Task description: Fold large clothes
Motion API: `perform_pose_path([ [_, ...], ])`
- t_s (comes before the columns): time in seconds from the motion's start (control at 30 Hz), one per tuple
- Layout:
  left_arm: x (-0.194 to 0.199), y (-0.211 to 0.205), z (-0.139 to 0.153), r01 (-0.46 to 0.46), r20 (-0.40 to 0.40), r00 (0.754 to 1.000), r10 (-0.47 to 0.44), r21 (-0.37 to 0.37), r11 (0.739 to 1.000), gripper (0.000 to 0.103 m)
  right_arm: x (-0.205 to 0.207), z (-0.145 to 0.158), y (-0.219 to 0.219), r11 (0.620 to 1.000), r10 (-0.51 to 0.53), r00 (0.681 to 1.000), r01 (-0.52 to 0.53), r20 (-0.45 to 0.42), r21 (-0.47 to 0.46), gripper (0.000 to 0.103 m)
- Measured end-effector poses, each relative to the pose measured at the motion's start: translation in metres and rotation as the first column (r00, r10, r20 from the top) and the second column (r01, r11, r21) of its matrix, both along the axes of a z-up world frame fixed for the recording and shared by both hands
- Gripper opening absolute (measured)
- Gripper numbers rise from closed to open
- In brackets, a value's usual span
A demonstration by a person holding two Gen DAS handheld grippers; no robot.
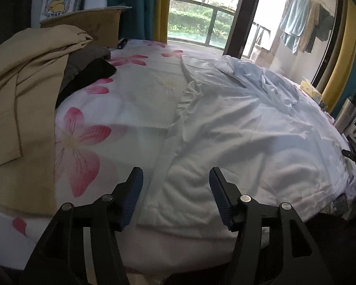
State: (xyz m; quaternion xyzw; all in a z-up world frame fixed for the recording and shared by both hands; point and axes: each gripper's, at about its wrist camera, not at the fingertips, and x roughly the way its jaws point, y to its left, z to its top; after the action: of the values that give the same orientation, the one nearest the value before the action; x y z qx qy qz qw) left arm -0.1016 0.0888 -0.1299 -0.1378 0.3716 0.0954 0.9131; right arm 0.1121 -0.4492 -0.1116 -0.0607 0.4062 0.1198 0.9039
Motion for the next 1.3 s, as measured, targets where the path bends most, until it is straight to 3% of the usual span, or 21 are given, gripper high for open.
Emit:
perform_pose_path([
  [0.3,0.002,-0.022,-0.005,-0.001,-0.070,0.997,0.014,0.180,0.984,0.062,-0.007,-0.004,0.008,0.998,0.038,0.999,-0.039,0.001,0.039,0.056],
  [0.4,0.002,-0.022,-0.004,-0.003,-0.073,0.997,0.016,0.170,0.985,0.062,-0.013,-0.005,0.016,0.997,0.065,0.998,-0.066,0.008,0.042,0.056],
  [0.53,0.002,-0.024,-0.003,0.013,-0.071,0.997,-0.001,0.162,0.987,0.062,-0.026,-0.007,0.027,0.995,0.092,0.995,-0.093,0.033,0.026,0.038],
  [0.6,0.004,-0.033,-0.003,0.063,-0.073,0.996,-0.052,0.163,0.985,0.061,-0.028,-0.008,0.028,0.995,0.090,0.995,-0.092,0.034,0.036,0.031],
  [0.63,0.004,-0.038,-0.003,0.087,-0.078,0.994,-0.075,0.169,0.982,0.057,-0.030,-0.008,0.027,0.995,0.089,0.995,-0.090,0.035,0.039,0.026],
  [0.7,0.006,-0.047,-0.002,0.145,-0.086,0.988,-0.132,0.173,0.974,0.031,-0.031,-0.007,0.027,0.995,0.092,0.995,-0.093,0.034,0.041,0.014],
  [0.73,0.007,-0.050,-0.001,0.167,-0.091,0.984,-0.154,0.167,0.972,0.026,-0.033,-0.007,0.027,0.994,0.097,0.995,-0.099,0.033,0.042,0.009],
  [0.8,0.009,-0.053,0.000,0.196,-0.095,0.978,-0.183,0.150,0.969,0.007,-0.035,-0.007,0.029,0.993,0.108,0.993,-0.110,0.035,0.039,0.008],
  [0.93,0.010,-0.053,0.004,0.209,-0.070,0.977,-0.202,0.114,0.971,0.005,-0.038,-0.004,0.032,0.993,0.107,0.993,-0.109,0.057,0.045,0.006],
  [1.3,0.010,-0.045,0.049,0.157,0.093,0.981,-0.172,0.149,0.976,0.005,-0.041,0.028,0.036,0.992,0.117,0.981,-0.124,0.153,0.035,0.006],
])
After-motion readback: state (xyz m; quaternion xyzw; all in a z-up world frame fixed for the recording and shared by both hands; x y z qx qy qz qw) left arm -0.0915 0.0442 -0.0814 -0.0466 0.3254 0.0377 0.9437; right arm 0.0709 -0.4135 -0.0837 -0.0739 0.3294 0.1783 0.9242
